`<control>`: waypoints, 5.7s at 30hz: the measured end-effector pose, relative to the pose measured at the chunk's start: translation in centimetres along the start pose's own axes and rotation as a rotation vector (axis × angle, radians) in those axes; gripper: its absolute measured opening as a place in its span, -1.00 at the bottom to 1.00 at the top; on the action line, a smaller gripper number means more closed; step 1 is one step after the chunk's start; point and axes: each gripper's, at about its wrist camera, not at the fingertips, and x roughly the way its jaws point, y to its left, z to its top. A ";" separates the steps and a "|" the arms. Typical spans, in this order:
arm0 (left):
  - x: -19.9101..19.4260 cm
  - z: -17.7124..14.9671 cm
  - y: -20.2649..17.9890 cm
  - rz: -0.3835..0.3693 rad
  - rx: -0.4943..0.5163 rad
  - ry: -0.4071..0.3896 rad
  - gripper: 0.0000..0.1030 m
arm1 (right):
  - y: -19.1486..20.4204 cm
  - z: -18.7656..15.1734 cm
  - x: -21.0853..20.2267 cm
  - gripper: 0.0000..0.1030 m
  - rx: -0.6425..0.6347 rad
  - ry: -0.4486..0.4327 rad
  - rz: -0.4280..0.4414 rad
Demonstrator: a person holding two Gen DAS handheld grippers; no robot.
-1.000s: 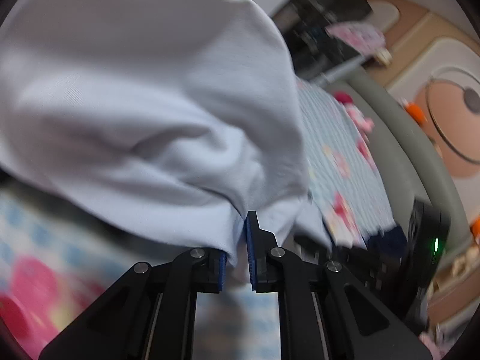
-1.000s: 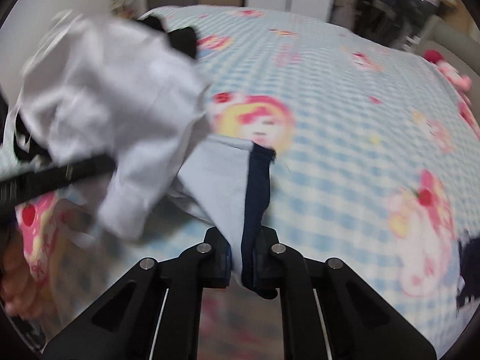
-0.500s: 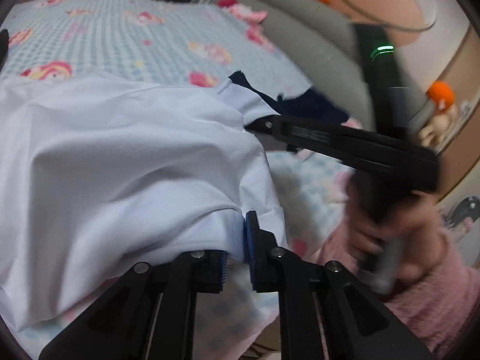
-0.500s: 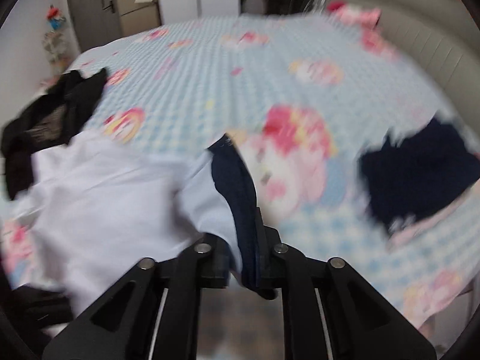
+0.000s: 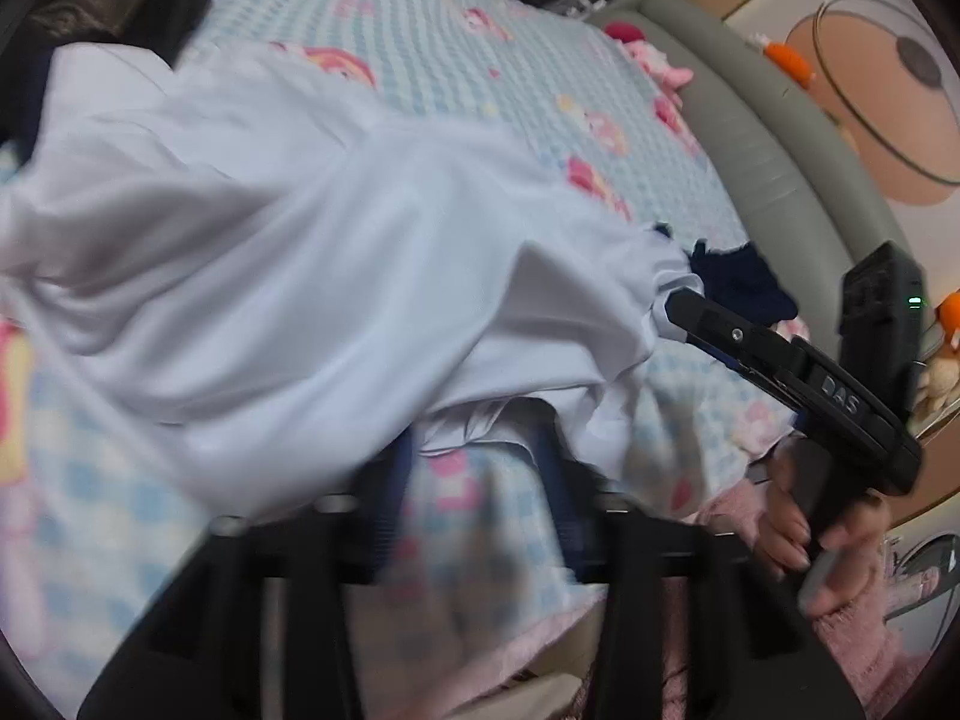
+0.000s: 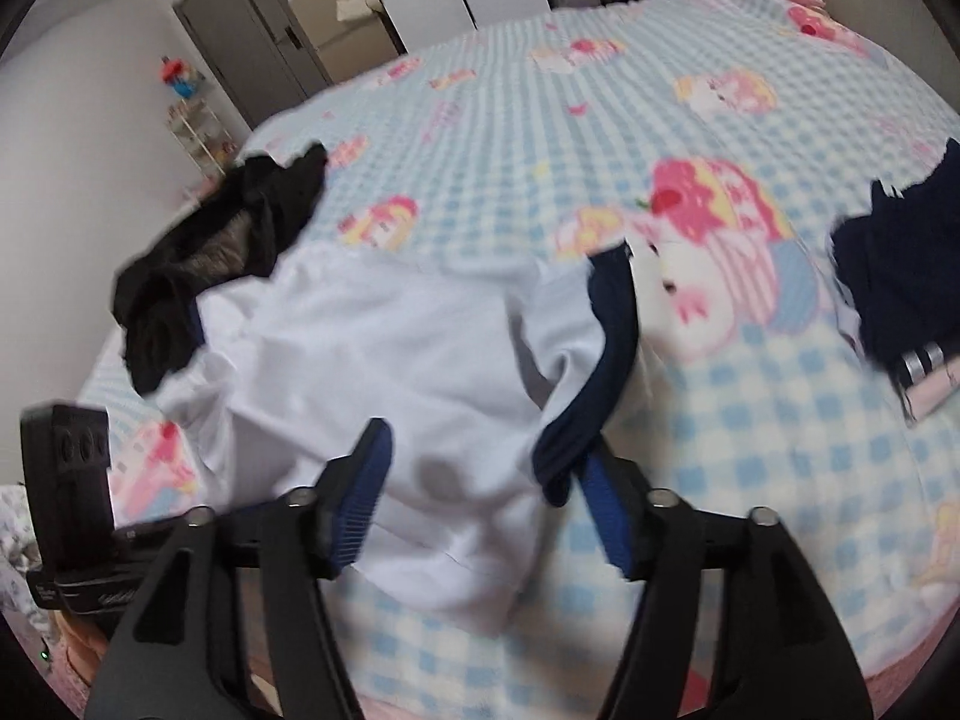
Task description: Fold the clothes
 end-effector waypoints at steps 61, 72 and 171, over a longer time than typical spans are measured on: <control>-5.0 2.6 3.8 0.229 0.015 -0.079 0.15 | 1.3 -0.8 -2.0 0.09 -0.206 0.088 0.044; 5.1 7.0 8.3 0.336 0.046 0.192 -0.58 | -1.1 6.5 13.1 0.00 -0.252 0.384 -0.138; -4.7 -9.0 -0.5 0.383 0.186 -0.055 0.28 | -1.1 -7.5 -0.1 0.16 -0.146 0.058 -0.123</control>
